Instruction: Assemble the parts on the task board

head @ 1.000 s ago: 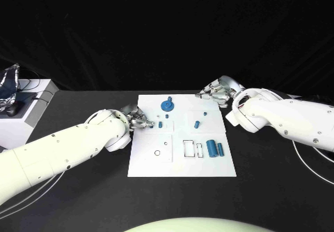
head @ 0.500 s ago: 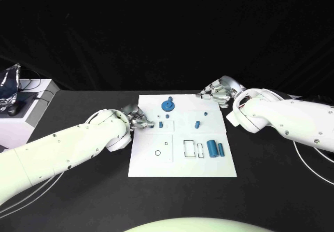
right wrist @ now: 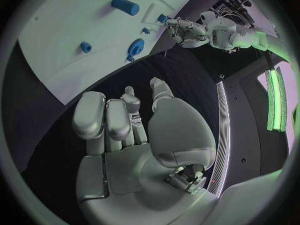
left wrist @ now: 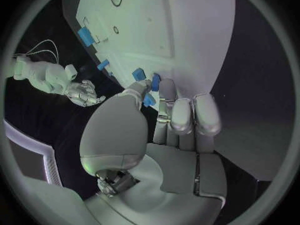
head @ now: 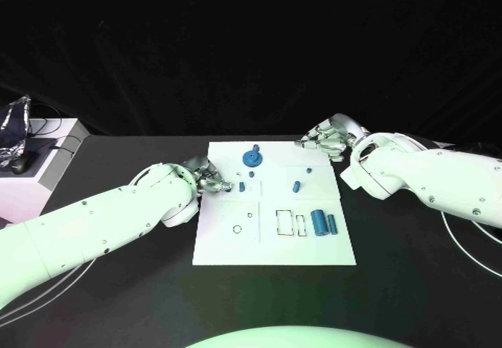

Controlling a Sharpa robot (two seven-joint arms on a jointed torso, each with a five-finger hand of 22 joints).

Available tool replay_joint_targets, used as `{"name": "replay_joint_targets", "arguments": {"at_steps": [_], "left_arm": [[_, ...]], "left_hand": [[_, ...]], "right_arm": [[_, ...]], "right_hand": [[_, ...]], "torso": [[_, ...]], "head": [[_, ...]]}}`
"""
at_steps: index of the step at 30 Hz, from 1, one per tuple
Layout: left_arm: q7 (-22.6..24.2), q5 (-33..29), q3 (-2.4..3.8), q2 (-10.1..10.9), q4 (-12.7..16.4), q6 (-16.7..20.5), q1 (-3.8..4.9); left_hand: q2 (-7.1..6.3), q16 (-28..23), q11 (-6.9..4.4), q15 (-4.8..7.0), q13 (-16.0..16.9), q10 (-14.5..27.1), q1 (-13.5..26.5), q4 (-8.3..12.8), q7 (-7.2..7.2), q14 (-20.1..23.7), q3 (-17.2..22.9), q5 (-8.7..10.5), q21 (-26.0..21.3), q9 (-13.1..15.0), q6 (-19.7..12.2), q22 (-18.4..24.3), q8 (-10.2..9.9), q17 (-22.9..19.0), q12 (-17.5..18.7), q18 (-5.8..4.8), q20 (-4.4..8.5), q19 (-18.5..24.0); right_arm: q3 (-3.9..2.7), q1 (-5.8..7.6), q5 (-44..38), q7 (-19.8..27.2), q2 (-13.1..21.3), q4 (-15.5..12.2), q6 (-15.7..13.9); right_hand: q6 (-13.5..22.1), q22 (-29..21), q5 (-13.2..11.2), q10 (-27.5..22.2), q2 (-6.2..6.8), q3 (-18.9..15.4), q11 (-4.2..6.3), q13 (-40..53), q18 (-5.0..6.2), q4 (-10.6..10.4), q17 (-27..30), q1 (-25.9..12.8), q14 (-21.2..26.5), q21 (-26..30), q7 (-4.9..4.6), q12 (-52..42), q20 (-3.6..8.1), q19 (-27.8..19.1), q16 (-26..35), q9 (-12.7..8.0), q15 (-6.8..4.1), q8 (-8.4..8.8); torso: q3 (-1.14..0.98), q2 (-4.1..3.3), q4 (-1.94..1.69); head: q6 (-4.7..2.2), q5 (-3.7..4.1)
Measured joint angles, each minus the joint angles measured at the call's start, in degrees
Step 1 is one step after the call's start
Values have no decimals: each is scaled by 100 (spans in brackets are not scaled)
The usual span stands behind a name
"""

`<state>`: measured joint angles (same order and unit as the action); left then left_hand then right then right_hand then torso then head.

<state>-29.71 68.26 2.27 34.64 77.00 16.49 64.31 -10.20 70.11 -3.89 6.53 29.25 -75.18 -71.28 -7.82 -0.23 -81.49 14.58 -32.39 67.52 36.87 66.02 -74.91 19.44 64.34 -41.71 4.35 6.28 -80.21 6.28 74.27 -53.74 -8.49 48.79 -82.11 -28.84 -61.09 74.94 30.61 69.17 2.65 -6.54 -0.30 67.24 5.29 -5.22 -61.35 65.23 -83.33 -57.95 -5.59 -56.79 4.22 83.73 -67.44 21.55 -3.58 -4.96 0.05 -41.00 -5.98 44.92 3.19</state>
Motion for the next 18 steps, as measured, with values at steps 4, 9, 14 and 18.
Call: {"name": "replay_joint_targets", "arguments": {"at_steps": [4,9,14,18], "left_arm": [[-17,40,1,-8,19,7,1],[-33,87,1,-12,35,10,2],[-42,116,1,-13,54,-1,4],[-44,117,4,-14,62,-18,6]], "left_hand": [[0,0,0,0,0,0,0,0,0,0,0,2,0,3,0,0,0,0,0,0,7,-7],[0,0,0,0,0,0,0,0,-20,0,0,-16,23,3,-20,0,0,0,0,0,7,-7],[-9,0,0,0,-1,0,14,1,-9,0,0,-17,23,6,-32,0,0,-5,0,0,7,-6],[-16,0,-10,-2,30,-30,184,304,55,-2,187,-16,22,-37,-7,0,8,-19,-40,0,7,-7]], "right_arm": [[0,0,0,0,2,-1,0],[0,0,0,0,5,-2,0],[0,3,0,0,6,-3,0],[0,2,0,0,7,-4,0]], "right_hand": [[0,1,0,0,0,0,0,0,0,0,0,0,0,0,0,0,0,0,0,0,0,0],[0,1,0,0,0,0,0,0,0,0,0,0,0,0,0,0,0,0,0,0,0,0],[0,1,0,0,0,0,0,0,0,0,0,0,0,0,0,0,0,0,0,0,0,0],[0,0,0,0,0,0,0,0,0,0,0,0,0,0,0,0,0,0,0,0,0,0]], "torso": [[0,-1,0],[3,-1,-1],[5,1,-2],[7,2,-3]], "head": [[1,1],[2,4],[6,8],[12,11]]}}
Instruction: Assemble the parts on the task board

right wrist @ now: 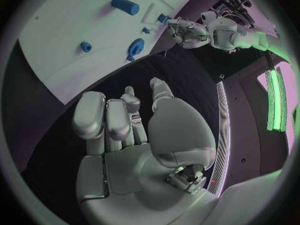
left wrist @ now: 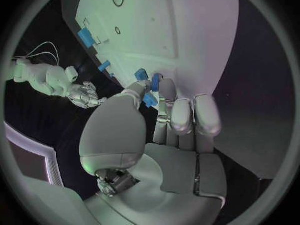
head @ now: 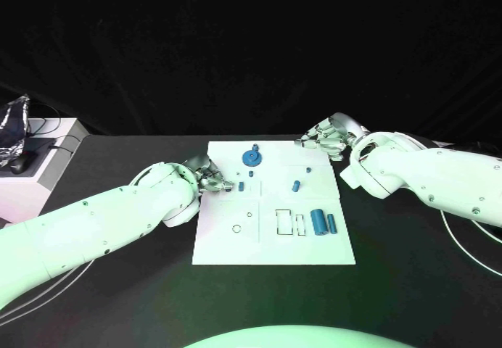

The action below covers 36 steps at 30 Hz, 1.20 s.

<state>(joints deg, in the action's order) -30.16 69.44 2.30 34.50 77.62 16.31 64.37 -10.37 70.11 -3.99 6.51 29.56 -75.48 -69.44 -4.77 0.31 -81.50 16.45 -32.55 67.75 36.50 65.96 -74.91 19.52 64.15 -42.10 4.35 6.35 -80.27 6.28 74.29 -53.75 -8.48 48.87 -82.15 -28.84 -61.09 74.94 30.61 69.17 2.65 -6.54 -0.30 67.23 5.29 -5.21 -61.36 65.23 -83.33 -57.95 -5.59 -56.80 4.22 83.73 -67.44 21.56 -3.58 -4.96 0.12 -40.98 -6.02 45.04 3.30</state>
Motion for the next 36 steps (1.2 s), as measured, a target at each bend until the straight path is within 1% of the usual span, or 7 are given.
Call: {"name": "replay_joint_targets", "arguments": {"at_steps": [1,3,5,8,14,31,36], "left_arm": [[0,0,1,0,0,-4,1],[-2,-4,2,0,-1,-10,2],[-2,-9,4,0,-4,-12,3],[-2,-17,4,0,-12,-12,4],[-10,-34,0,1,-41,-10,0],[-30,-70,-3,16,-74,-10,-4],[-30,-74,-3,17,-74,-12,-4]], "left_hand": [[18,0,-8,-7,10,-11,33,53,21,-8,-53,6,0,-19,21,0,0,-7,-1,0,0,0],[62,0,-21,5,25,-19,73,177,53,-21,-177,21,0,-41,53,0,-2,-16,-27,-86,12,-12],[103,0,-42,14,25,1,31,204,69,-30,-301,22,0,-73,69,0,-4,-23,-27,-91,21,-21],[217,0,-53,15,25,12,-7,-17,72,-30,-535,22,-4,-72,72,0,11,-38,-27,-91,21,-21],[341,0,-67,15,25,22,-26,-306,96,-29,-918,20,-25,-33,72,0,78,-54,-51,-91,20,-20],[294,0,-60,15,16,44,-153,-267,101,-29,-879,22,-51,-57,77,0,77,-68,-50,-89,20,-20],[243,0,-59,15,8,44,-203,-281,81,-29,-859,24,-51,-70,57,0,75,-68,-50,-90,20,-20]], "right_arm": [[0,-1,0,0,1,0,0],[0,-1,0,0,1,0,0],[0,-1,0,1,2,-1,0],[0,-1,0,1,3,-2,0],[0,-1,0,1,5,-4,-1],[0,0,-2,2,12,-8,-3],[0,0,-4,2,13,-9,-3]], "right_hand": [[0,0,0,0,0,0,0,0,0,0,0,0,0,0,0,0,0,0,0,0,0,0],[0,0,0,0,0,0,0,0,0,0,0,0,0,0,0,0,0,0,0,0,0,0],[0,0,0,0,0,0,0,0,0,0,0,0,0,0,0,0,0,0,0,0,0,0],[0,-1,0,0,0,0,0,0,0,0,0,0,0,0,0,0,0,0,0,0,0,0],[0,-1,0,0,0,0,0,0,0,0,0,0,0,0,0,0,0,0,0,0,0,0],[0,-2,0,0,0,0,0,0,0,0,0,0,0,0,0,0,0,0,0,0,0,0],[0,-2,0,0,0,0,0,0,0,0,0,0,0,0,0,0,0,0,0,0,0,0]], "torso": [[0,0,0],[1,0,0],[2,1,0],[2,0,0],[2,1,-1],[2,1,0],[2,1,0]], "head": [[1,1],[2,1],[2,2],[1,2],[-3,2],[-8,-1],[-2,-1]]}}
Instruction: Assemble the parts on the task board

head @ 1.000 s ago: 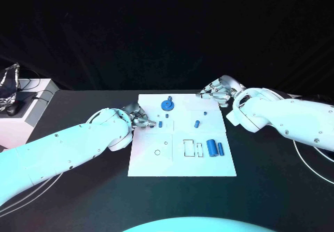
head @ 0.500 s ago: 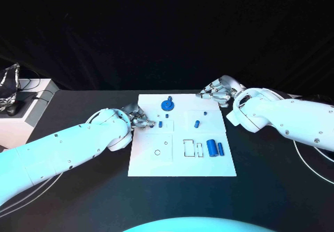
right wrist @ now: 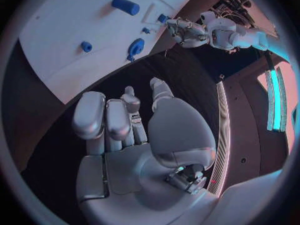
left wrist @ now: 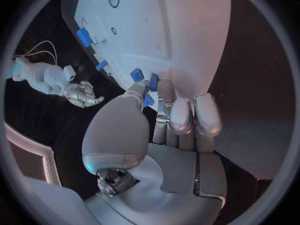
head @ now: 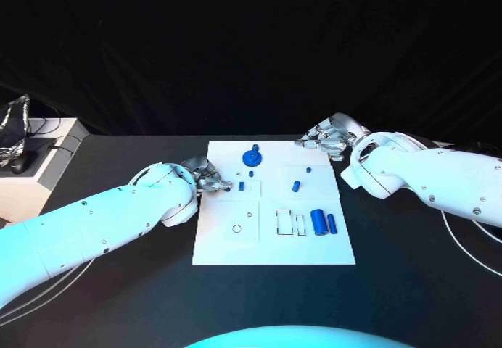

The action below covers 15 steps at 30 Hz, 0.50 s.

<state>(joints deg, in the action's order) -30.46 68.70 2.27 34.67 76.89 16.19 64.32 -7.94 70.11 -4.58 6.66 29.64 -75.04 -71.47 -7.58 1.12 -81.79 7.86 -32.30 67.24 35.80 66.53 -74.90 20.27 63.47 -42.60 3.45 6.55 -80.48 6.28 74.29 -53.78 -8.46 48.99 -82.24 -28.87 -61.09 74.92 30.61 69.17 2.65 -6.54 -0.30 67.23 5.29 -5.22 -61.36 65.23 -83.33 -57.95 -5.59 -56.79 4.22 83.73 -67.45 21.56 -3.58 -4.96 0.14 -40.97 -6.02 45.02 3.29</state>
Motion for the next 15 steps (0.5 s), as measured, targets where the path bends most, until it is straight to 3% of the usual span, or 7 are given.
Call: {"name": "replay_joint_targets", "arguments": {"at_steps": [10,15], "left_arm": [[0,-4,1,0,-2,2,0],[0,-6,1,0,-11,4,-1]], "left_hand": [[-1,0,1,0,-7,0,1,-9,-1,0,-9,2,-25,-4,-1,0,0,-15,0,1,0,0],[108,-12,0,0,-13,0,79,-231,-1,0,-578,-3,-47,47,0,0,56,-21,-32,1,0,0]], "right_arm": [[0,0,-2,0,2,0,-1],[0,0,-3,0,4,0,-3]], "right_hand": [[0,0,0,0,0,0,0,0,0,0,0,0,0,0,0,0,0,0,0,0,0,0],[0,-1,0,0,0,0,0,0,0,0,0,0,0,0,0,0,0,0,0,0,0,0]], "torso": [[-1,0,1],[-1,-1,1]], "head": [[-7,-3],[-3,3]]}}
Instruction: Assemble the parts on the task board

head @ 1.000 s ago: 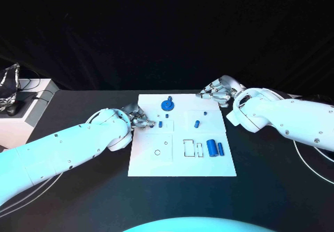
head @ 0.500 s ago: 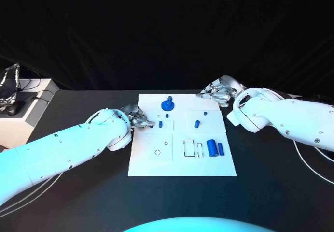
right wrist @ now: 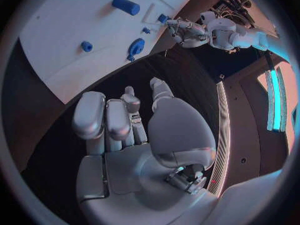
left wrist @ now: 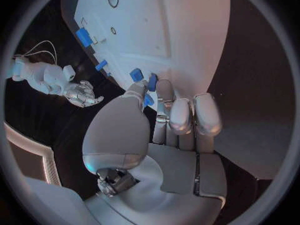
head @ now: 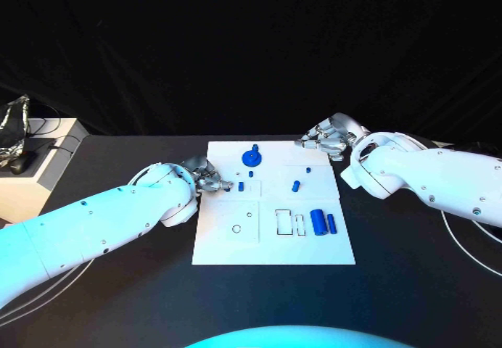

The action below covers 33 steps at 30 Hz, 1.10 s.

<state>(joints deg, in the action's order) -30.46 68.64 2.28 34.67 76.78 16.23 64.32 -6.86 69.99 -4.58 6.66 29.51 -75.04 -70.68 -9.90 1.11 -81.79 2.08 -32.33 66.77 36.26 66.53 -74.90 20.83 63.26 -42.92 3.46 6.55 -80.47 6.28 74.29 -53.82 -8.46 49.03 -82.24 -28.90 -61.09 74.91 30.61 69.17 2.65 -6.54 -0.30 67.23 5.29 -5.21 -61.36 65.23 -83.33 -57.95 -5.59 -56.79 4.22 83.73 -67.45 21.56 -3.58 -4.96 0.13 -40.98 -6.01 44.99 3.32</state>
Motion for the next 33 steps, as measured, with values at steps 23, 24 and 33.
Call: {"name": "replay_joint_targets", "arguments": {"at_steps": [23,24,33], "left_arm": [[-7,-31,-4,-14,-5,8,-6],[-7,-35,-4,-16,-6,10,-6],[-5,-59,-3,-21,-5,35,-6]], "left_hand": [[357,-15,9,0,-21,10,12,-340,0,0,-1334,52,1,32,1,0,37,-6,-30,0,0,0],[328,-15,9,0,-25,10,47,-408,0,0,-1323,118,1,39,1,0,37,-6,-30,0,0,0],[200,-15,9,0,-32,10,220,-632,0,0,-1203,170,1,45,1,0,37,-6,-29,1,0,0]], "right_arm": [[0,-1,-17,1,-1,1,-5],[0,-1,-18,1,-1,2,-5],[0,1,-30,5,-6,8,-6]], "right_hand": [[0,4,80,0,0,0,0,0,0,0,23,0,0,22,0,0,0,0,17,-6,0,0],[0,4,80,0,0,0,0,0,0,0,24,0,0,22,0,0,0,0,24,-6,0,0],[0,4,103,0,0,0,0,0,0,0,24,0,0,22,0,22,0,0,32,-6,0,0]], "torso": [[-2,-1,1],[-2,-1,1],[-2,-1,1]], "head": [[3,4],[3,4],[2,5]]}}
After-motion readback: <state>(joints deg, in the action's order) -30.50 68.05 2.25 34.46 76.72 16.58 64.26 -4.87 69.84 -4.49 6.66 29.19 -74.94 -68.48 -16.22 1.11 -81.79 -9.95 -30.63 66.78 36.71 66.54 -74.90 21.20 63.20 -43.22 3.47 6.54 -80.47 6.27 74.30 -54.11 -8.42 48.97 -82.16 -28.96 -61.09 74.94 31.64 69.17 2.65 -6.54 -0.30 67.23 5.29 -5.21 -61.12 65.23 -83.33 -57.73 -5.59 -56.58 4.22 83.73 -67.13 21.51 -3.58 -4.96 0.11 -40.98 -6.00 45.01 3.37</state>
